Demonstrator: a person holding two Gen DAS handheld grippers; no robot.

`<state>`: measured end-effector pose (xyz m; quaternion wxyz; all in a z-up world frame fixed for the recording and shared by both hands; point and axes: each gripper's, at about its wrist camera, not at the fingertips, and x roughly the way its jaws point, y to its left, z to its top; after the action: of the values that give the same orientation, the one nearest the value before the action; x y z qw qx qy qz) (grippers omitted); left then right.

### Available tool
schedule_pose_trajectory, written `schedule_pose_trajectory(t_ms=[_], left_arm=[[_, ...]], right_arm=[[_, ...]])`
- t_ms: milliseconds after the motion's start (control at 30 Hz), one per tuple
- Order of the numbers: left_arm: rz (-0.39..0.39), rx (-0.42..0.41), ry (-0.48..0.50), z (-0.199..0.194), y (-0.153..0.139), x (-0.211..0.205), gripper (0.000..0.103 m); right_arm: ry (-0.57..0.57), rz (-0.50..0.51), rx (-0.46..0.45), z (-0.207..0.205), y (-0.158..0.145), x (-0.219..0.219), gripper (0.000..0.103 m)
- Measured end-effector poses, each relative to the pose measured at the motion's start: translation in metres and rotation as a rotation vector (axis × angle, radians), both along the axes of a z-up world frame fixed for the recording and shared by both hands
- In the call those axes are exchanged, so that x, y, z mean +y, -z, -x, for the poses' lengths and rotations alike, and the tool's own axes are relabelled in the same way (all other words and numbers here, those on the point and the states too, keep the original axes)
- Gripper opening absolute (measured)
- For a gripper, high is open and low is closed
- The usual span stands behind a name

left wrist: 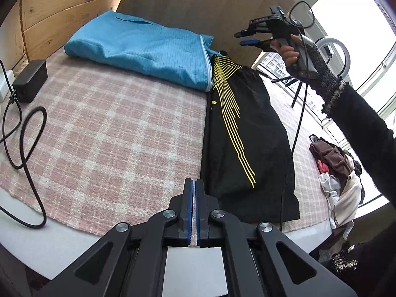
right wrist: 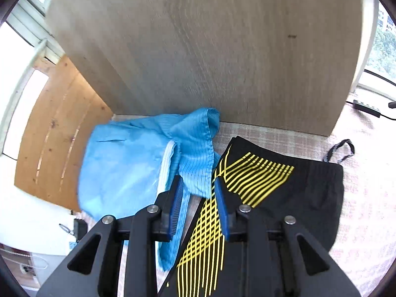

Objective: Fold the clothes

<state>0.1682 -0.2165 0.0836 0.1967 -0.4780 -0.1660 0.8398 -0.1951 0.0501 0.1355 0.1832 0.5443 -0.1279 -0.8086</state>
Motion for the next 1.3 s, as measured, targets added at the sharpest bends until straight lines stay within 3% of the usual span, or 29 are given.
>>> schedule_pose_trajectory(t_ms=[67, 100, 200, 233, 367, 433, 500, 567, 667, 767, 933, 1300], left_arm=[[-0.022, 0.020, 0.030, 0.004, -0.016, -0.007, 0.000], [-0.043, 0.026, 0.055, 0.006, -0.024, -0.011, 0.005], [-0.162, 0.005, 0.137, 0.020, -0.043, -0.017, 0.047], [-0.197, 0.000, 0.154, 0.025, -0.049, -0.018, 0.049], [-0.282, -0.012, 0.143, 0.049, -0.063, -0.013, 0.049], [-0.241, -0.049, 0.091, 0.064, -0.058, -0.005, 0.058], [-0.188, -0.092, 0.043, 0.079, -0.050, 0.006, 0.058], [-0.138, -0.107, 0.053, 0.088, -0.039, 0.027, 0.058], [0.029, -0.087, 0.118, 0.091, -0.021, 0.070, 0.058], [0.148, -0.096, 0.156, 0.101, 0.002, 0.109, 0.056], [0.257, -0.163, 0.146, 0.127, 0.036, 0.136, 0.055], [0.280, -0.179, 0.127, 0.153, 0.055, 0.135, 0.055]], right_arm=[[0.006, 0.053, 0.018, -0.026, -0.029, 0.020, 0.026], [0.014, 0.088, 0.030, -0.041, -0.043, 0.036, 0.026], [0.050, 0.190, 0.067, -0.089, -0.081, 0.085, 0.027], [0.065, 0.189, 0.092, -0.108, -0.092, 0.096, 0.028], [0.038, -0.078, 0.230, -0.183, -0.113, 0.099, 0.029], [0.026, -0.183, 0.238, -0.206, -0.098, 0.102, 0.039], [0.033, -0.279, 0.241, -0.223, -0.080, 0.107, 0.043], [0.041, -0.333, 0.226, -0.234, -0.059, 0.112, 0.043], [0.052, -0.353, 0.182, -0.245, -0.024, 0.129, 0.043], [0.100, -0.288, 0.120, -0.240, 0.014, 0.152, 0.043], [0.128, -0.144, 0.005, -0.220, 0.072, 0.165, 0.043], [0.064, 0.035, -0.054, -0.190, 0.111, 0.148, 0.043]])
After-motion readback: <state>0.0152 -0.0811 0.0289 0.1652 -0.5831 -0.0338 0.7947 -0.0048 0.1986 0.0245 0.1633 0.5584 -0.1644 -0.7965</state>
